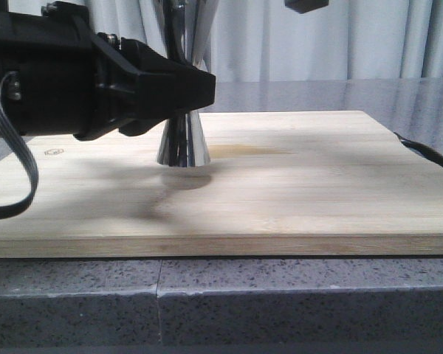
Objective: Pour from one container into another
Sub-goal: 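Tilt the beaker with the right gripper, pouring liquid into the jigger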
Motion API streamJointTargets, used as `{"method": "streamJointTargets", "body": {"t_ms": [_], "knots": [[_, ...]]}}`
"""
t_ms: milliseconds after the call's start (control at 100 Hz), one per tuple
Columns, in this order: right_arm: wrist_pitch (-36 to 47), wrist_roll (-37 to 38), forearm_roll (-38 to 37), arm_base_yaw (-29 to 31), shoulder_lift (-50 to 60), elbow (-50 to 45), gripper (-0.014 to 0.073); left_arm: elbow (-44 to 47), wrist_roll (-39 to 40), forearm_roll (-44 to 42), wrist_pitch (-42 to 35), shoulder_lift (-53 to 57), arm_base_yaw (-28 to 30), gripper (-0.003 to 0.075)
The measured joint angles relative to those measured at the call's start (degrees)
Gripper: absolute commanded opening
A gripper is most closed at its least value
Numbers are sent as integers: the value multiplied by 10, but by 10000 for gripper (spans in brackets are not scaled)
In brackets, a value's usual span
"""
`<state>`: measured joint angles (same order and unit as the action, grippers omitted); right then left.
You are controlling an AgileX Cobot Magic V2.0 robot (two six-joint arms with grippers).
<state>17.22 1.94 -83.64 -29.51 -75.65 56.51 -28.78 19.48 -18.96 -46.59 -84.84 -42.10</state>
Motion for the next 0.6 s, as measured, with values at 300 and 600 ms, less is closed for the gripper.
{"method": "streamJointTargets", "body": {"t_ms": [300, 600], "knots": [[0, -1, -17, 0, 0, 0, 276, 0, 0, 0, 0, 0, 0, 60], [0, -1, -39, 0, 0, 0, 276, 0, 0, 0, 0, 0, 0, 60]]}}
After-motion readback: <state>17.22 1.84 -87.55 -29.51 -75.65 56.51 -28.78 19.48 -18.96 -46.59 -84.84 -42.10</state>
